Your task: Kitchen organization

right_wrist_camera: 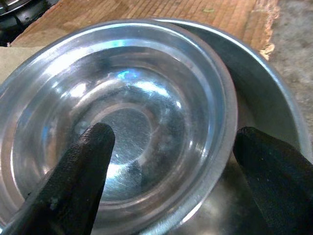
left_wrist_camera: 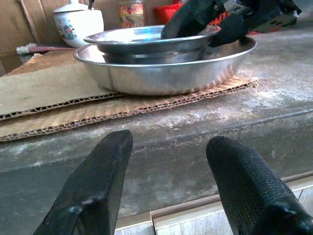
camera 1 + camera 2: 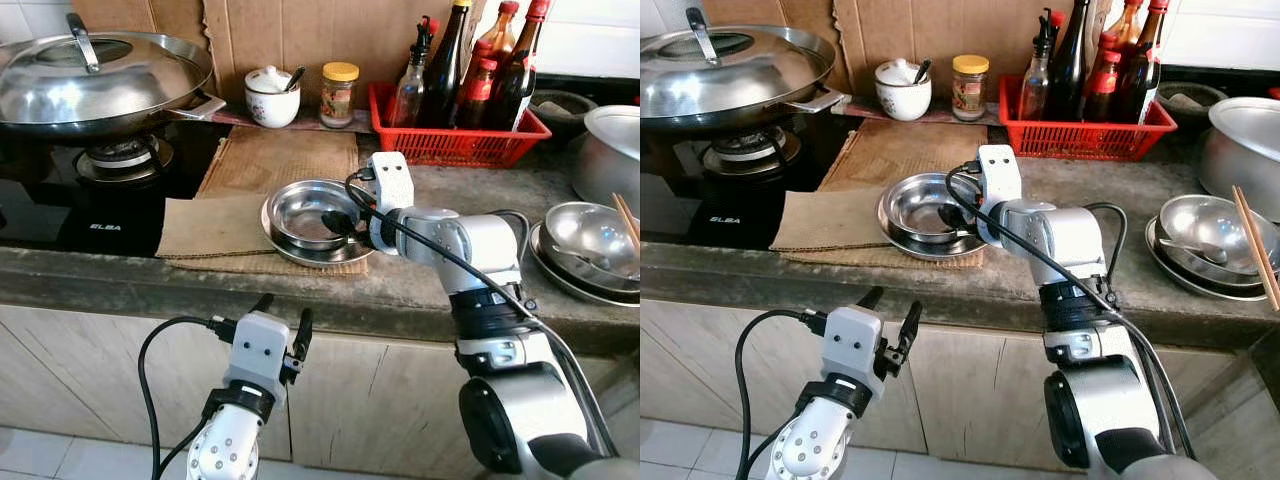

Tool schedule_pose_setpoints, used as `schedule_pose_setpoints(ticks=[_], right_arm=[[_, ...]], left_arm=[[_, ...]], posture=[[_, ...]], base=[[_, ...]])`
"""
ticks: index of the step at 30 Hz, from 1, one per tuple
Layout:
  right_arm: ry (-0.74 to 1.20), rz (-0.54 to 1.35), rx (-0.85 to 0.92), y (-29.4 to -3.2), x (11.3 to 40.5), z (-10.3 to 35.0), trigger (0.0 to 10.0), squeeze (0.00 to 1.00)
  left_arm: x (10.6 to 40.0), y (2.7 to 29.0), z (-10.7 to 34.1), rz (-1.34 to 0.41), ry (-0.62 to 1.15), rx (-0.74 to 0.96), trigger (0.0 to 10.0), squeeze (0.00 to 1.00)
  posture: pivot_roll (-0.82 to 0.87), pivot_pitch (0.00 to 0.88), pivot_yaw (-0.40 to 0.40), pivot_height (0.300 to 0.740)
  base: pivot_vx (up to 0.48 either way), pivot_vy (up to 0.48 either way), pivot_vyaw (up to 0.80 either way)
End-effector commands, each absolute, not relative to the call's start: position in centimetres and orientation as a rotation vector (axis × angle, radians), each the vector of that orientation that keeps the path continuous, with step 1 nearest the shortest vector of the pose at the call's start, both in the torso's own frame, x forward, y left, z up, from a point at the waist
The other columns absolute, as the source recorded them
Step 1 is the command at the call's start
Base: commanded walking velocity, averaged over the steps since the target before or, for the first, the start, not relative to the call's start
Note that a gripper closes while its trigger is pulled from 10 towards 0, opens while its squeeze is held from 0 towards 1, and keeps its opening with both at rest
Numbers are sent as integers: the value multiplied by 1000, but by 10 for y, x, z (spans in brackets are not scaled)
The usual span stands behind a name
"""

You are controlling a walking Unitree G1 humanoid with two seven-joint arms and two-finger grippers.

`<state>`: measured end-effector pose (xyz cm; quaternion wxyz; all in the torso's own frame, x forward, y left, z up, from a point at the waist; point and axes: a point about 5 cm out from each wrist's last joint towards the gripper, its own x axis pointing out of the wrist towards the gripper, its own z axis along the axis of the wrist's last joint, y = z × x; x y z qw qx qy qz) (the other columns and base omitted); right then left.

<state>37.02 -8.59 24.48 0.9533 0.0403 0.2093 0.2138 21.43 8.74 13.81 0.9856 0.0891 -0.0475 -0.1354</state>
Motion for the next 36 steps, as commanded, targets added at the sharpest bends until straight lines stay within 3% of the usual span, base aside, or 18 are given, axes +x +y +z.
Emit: schedule_pose_setpoints(ticks=[1, 3, 4, 5, 6, 23, 36], right_arm=[[424, 455, 88, -82, 371, 250, 10000, 0], [437, 464, 83, -80, 371, 248, 10000, 0], [451, 467, 71, -79, 371, 246, 6980, 0], [451, 467, 71, -79, 371, 246, 6980, 0], [465, 463, 65, -79, 371, 244, 0, 0], [468, 405, 117, -84, 379, 244, 0, 0], [366, 361, 280, -86, 379, 254, 0, 0]], left_arm=[[214, 86, 136, -269, -83, 189, 10000, 0], [214, 85, 137, -267, -83, 189, 10000, 0], [214, 85, 137, -266, -83, 188, 10000, 0], [214, 85, 137, -266, -83, 188, 10000, 0], [213, 85, 137, -265, -84, 187, 10000, 0], [212, 85, 137, -262, -81, 183, 10000, 0], [212, 85, 137, -263, -81, 184, 10000, 0]], posture=[[161, 70, -76, 740], [162, 73, -78, 740], [160, 74, -78, 740], [160, 74, -78, 740], [159, 75, -80, 740], [158, 82, -79, 740], [160, 79, -80, 740]], base=[[0, 0, 0], [0, 0, 0], [0, 0, 0], [0, 0, 0], [0, 0, 0], [0, 0, 0], [0, 0, 0]])
